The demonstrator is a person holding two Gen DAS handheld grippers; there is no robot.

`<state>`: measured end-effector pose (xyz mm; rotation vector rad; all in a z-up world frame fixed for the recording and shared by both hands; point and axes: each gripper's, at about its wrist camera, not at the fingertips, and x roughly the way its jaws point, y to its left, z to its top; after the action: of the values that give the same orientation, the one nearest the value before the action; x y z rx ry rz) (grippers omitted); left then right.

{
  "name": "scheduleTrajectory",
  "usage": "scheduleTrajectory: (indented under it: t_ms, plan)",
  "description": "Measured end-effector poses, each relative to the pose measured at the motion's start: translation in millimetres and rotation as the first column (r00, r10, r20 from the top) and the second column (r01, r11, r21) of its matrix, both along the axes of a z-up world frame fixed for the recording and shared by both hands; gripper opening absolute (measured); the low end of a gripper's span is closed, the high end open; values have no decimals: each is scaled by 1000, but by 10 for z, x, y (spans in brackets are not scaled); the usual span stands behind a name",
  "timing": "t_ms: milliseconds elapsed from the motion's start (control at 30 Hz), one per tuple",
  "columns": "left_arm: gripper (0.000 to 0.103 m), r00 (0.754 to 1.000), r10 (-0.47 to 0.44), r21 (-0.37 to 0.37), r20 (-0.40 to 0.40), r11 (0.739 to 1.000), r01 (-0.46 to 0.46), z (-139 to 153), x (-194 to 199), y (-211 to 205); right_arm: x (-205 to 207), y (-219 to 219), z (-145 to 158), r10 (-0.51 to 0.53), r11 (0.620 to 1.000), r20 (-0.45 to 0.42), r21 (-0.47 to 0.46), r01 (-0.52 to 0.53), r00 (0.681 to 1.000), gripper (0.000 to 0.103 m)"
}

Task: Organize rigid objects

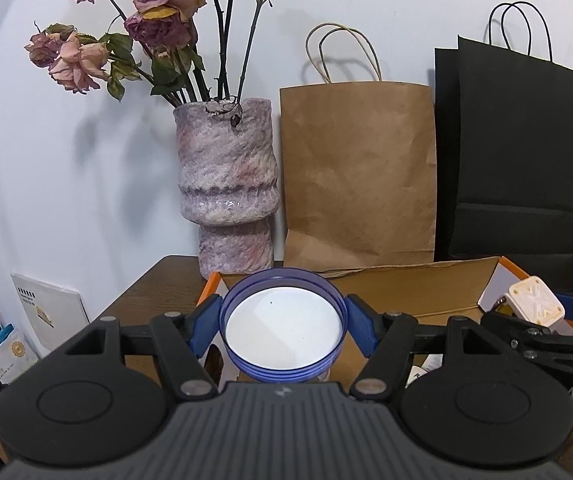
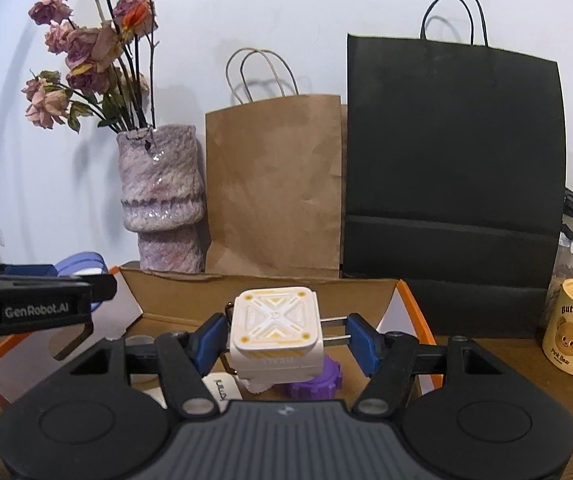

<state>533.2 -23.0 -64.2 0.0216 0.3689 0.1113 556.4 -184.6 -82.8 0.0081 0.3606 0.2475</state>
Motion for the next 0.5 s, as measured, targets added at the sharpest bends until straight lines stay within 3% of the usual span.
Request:
scheduleTrajectory:
  t_ms: [100, 167, 200, 500]
  plan:
    - [82, 1000, -3, 7, 7, 1000, 3, -1, -13, -7, 10, -12, -15, -8, 1000, -13, 2, 8, 1000, 69]
    - [98, 1000, 4, 13, 19, 1000, -4, 8, -30, -11, -12, -21, -7, -24, 1000, 4, 0, 24, 1000, 96]
    - [102, 1000, 9, 17, 26, 1000, -10, 14, -37, -11, -29, -28, -3, -31, 1000, 18, -1, 31, 999, 101]
    - [103, 999, 26, 8, 27, 1000, -26, 22, -23, 23, -26, -84, -16, -64, 998, 40, 10, 64, 997, 103]
